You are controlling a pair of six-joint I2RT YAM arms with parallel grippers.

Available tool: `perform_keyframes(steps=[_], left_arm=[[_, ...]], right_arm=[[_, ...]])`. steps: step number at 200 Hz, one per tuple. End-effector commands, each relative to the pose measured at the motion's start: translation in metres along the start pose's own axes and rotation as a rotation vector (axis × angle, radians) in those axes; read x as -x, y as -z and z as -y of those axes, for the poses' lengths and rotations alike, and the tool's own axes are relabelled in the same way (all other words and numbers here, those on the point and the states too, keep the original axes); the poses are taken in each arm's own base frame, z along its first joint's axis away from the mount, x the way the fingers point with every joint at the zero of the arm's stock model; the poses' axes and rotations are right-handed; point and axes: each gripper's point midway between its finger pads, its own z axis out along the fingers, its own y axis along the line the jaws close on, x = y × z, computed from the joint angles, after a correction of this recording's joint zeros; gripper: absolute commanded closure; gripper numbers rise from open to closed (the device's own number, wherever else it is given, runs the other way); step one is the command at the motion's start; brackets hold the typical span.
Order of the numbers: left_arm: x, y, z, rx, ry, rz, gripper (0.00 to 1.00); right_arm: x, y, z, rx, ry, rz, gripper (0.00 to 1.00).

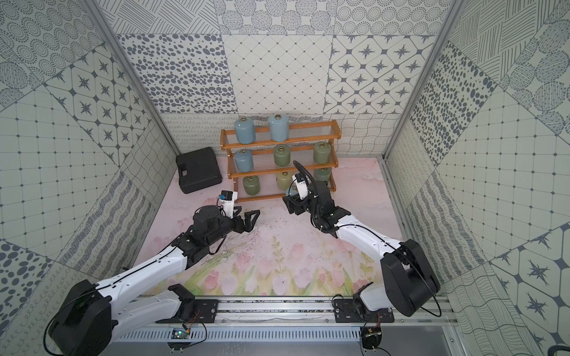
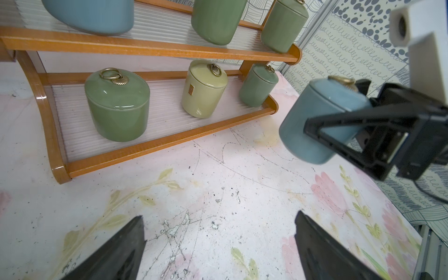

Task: Remove the tea canisters from the shelf
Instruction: Place the tea canister at the center of the board.

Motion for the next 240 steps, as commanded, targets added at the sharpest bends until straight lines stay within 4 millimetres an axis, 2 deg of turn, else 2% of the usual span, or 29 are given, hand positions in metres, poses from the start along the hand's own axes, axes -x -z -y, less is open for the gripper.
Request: perform_keyframes(steps=[1, 49, 86, 104, 133, 138, 175, 194, 240], left_arm=[[0.006, 0.002, -0.003, 0.024, -0.011, 0.015, 0.00], [0.003, -0.004, -0.004, 0.028, 0.008, 0.001, 0.00], [0.002, -0.010, -0.004, 0.030, 0.019, -0.013, 0.00], [0.004, -0.011, -0.005, 0.034, 0.024, -0.008, 0.00], [0.005, -0.014, -0.006, 0.040, 0.019, -0.008, 0.00], [0.005, -0.015, -0.006, 0.040, 0.017, -0.011, 0.00], [0.006, -0.021, -0.008, 0.056, 0.029, -0.021, 0.00], [0.002, -0.026, -0.007, 0.050, 0.040, -0.040, 0.00], [-0.001, -0.032, -0.008, 0.049, 0.061, -0.052, 0.00]], right_arm=[[0.056, 0.018, -0.019, 0.025, 0.015, 0.256, 0.27], [0.002, 0.007, -0.055, 0.100, -0.010, 0.215, 0.27], [-0.033, 0.002, -0.093, 0.150, 0.046, 0.174, 0.26], [-0.048, 0.004, -0.111, 0.187, 0.068, 0.169, 0.26], [-0.060, 0.008, -0.145, 0.226, 0.127, 0.179, 0.24], [-0.074, 0.008, -0.147, 0.231, 0.132, 0.155, 0.24], [-0.105, 0.011, -0.176, 0.281, 0.140, 0.135, 0.22], [-0.119, 0.010, -0.184, 0.278, 0.163, 0.115, 0.21], [-0.136, 0.015, -0.191, 0.258, 0.178, 0.104, 0.21]])
